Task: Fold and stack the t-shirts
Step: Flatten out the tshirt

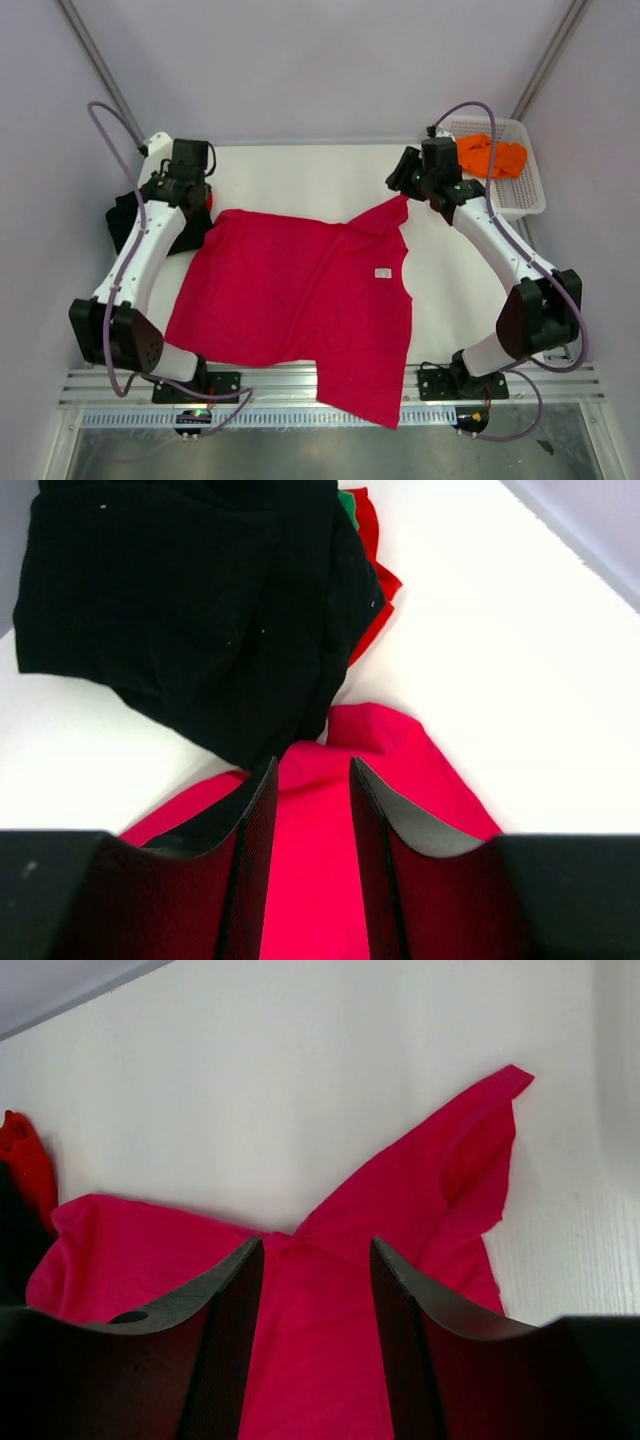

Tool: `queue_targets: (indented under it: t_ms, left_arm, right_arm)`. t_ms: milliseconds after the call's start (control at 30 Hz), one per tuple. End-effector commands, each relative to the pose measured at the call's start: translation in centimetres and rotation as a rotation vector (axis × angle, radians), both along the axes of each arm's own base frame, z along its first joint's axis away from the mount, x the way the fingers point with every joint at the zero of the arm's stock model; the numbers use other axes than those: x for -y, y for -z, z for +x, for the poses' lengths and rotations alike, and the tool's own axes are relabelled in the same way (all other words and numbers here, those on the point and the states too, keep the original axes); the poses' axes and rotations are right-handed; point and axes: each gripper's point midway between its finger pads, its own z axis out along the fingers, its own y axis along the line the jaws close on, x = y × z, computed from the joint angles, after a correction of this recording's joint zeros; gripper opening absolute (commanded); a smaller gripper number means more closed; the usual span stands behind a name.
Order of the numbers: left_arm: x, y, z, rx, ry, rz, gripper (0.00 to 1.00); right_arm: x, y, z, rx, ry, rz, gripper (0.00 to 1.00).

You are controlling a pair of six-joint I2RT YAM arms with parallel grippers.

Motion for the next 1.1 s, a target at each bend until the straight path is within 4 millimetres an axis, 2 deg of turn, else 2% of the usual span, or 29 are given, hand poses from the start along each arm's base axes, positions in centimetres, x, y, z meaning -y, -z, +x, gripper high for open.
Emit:
queue_targets:
  t_ms: [0, 67, 133, 233, 300, 333, 400, 433, 467, 567, 700, 833, 967, 1067]
  left_arm:
    - [0.1, -2.1, -3.6, 0.019, -0.006, -0.052, 0.37]
    - [0.2, -1.3, -5.1, -0.004, 0.0, -0.069, 0.37]
    - [0.4, -1.9, -6.2, 0.031, 0.001, -0.108, 0.37]
    - [1.0, -0.7, -7.7, 0.028, 0.002, -0.168, 0.38]
    - [1.6, -0.4, -7.9, 0.037, 0.0, -0.216, 0.37]
    - [1.7, -0.1, -8.1, 0.03, 0.002, -0.225, 0.37]
    - [2.1, 0.1, -8.0, 0.024, 0.013, -0.236, 0.37]
    - [2.6, 0.9, -7.8, -0.023, 0.037, -0.241, 0.37]
    - [2.7, 1.0, -7.7, -0.029, 0.042, -0.239, 0.37]
    - [2.8, 1.4, -7.8, -0.049, 0.049, -0.231, 0.37]
    - [2.8, 1.3, -7.9, -0.05, 0.051, -0.231, 0.37]
    - [2.4, 0.7, -8.2, -0.041, 0.042, -0.214, 0.37]
    - [2.1, 0.0, -8.4, -0.03, 0.041, -0.199, 0.37]
    - [2.2, -0.8, -8.3, -0.015, 0.053, -0.205, 0.37]
  right_arm:
    - [1.8, -5.5, -1.6, 0.104, 0.078, -0.008, 0.51]
    - [3.1, -5.9, -2.9, 0.106, 0.106, -0.056, 0.52]
    - [3.3, -7.3, -4.7, 0.135, 0.088, -0.036, 0.52]
    - [0.4, -6.6, -8.6, 0.069, -0.04, 0.09, 0.52]
    - [-3.2, -5.4, -11.7, 0.003, -0.156, 0.195, 0.52]
    - [-4.1, -3.7, -13.4, -0.036, -0.193, 0.217, 0.52]
    - [-6.2, -1.9, -15.5, -0.093, -0.257, 0.258, 0.52]
    - [-7.8, 3.4, -19.0, -0.237, -0.335, 0.231, 0.52]
    - [-8.3, 4.2, -19.8, -0.257, -0.362, 0.224, 0.52]
    - [-7.8, 7.4, -20.5, -0.332, -0.34, 0.185, 0.52]
    - [-7.4, 10.0, -20.6, -0.42, -0.281, 0.169, 0.52]
    - [-7.9, 10.5, -20.3, -0.457, -0.261, 0.171, 0.52]
    - [-8.8, 9.9, -19.5, -0.453, -0.265, 0.177, 0.52]
    - [-8.4, 10.7, -18.6, -0.496, -0.204, 0.133, 0.52]
